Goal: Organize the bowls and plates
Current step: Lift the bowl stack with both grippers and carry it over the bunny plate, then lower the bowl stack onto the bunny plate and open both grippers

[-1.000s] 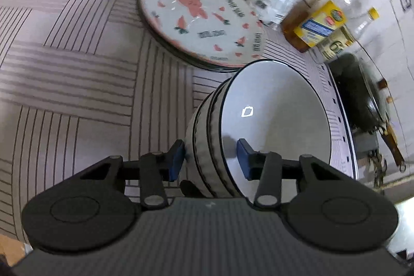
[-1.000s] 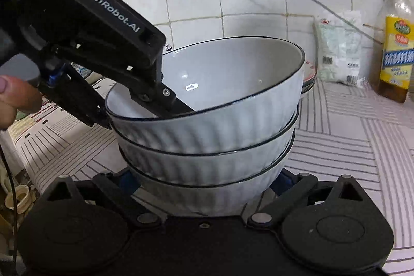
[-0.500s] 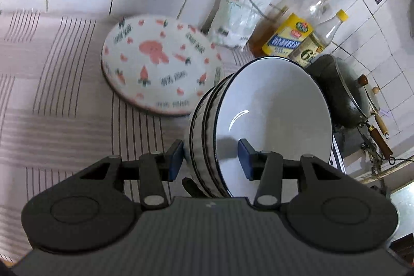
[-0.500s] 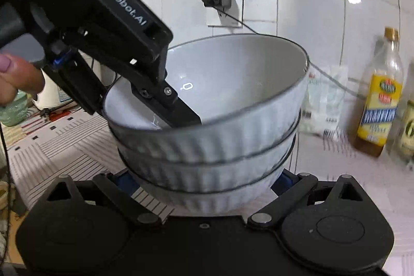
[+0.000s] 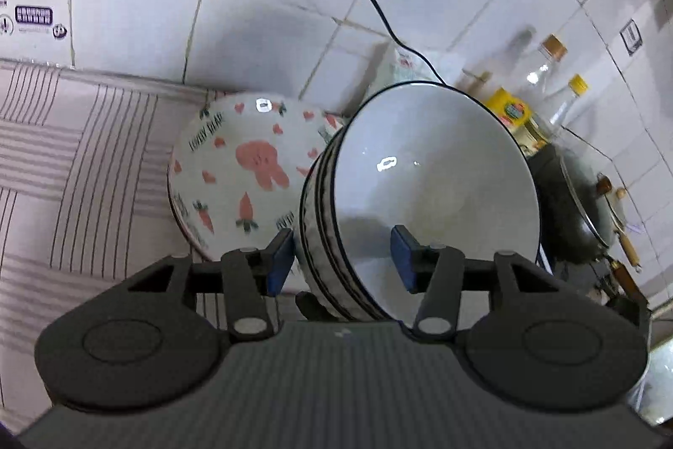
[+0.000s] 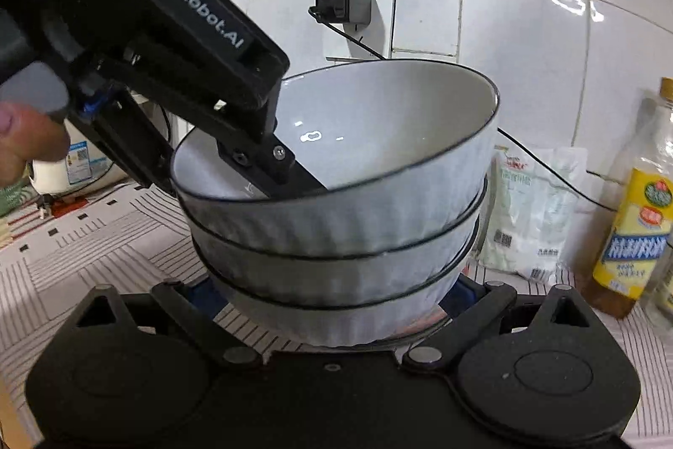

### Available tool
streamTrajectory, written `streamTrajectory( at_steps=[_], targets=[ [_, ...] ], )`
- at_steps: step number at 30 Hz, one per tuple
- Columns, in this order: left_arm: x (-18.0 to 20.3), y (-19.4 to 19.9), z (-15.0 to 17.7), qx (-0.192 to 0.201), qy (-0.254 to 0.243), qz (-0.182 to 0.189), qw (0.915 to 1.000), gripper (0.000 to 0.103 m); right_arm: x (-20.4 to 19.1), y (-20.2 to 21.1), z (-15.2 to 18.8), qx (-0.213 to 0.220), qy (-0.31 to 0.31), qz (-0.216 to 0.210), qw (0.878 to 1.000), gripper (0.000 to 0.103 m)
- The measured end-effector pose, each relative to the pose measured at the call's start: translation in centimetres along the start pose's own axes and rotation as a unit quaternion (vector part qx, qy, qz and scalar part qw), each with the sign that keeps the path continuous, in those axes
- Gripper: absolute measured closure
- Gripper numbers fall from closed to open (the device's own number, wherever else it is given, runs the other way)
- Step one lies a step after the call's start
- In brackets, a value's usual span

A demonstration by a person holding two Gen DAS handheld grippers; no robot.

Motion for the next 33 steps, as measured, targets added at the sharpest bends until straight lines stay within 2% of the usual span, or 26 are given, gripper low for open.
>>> streamTrajectory(
  at_steps=[7,14,18,22,26,28,33],
  targets=[
    [-2.2,-2.6,-1.6,-0.005,0.019,-0.027,0.9994,0.054,0.8,-4.2,-0.1,-0.007,0.018,-0.025,0.999,0.003],
    [-3.7,-5.2,-2.2,-0.016,0.007,-0.045,0.9988,0.054,0.4,-7.5,1.3,-0.041,0.025,-0.006,0.999,0.003],
    [-4.2,-6.4,-2.6,-0.024,0.01,-0.048,0.9985,0.054,0.9,-8.3,1.7,-0.045,0.009,-0.002,0.999,0.003],
    [-4.3,-6.6,-2.9,-0.015,0.004,-0.046,0.9988,0.054,1.1,-8.9,1.8,-0.048,-0.025,-0.01,0.998,0.003],
    [-4.2,-6.7,-2.8,-0.015,0.004,-0.048,0.9987,0.054,0.8,-9.3,1.8,-0.048,-0.007,-0.007,0.999,0.003],
    [-4.1,-6.8,-2.5,-0.02,0.014,-0.044,0.9987,0.054,1.0,-9.5,2.0,-0.047,-0.019,-0.007,0.999,0.003],
    [-3.9,-6.5,-2.1,-0.004,0.017,-0.065,0.9977,0.052,1.0,-9.7,2.4,-0.056,-0.008,0.003,0.998,0.004]
  ],
)
Point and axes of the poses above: each gripper's, at about its wrist camera, not at the fingertips, and y roughly against the way its jaws point, x to its right, z to its underside, the point moved 9 cm from there along -y, roughly the way its jaws point, and after that the axes turned 6 degrees about y, right-handed, at the moved point
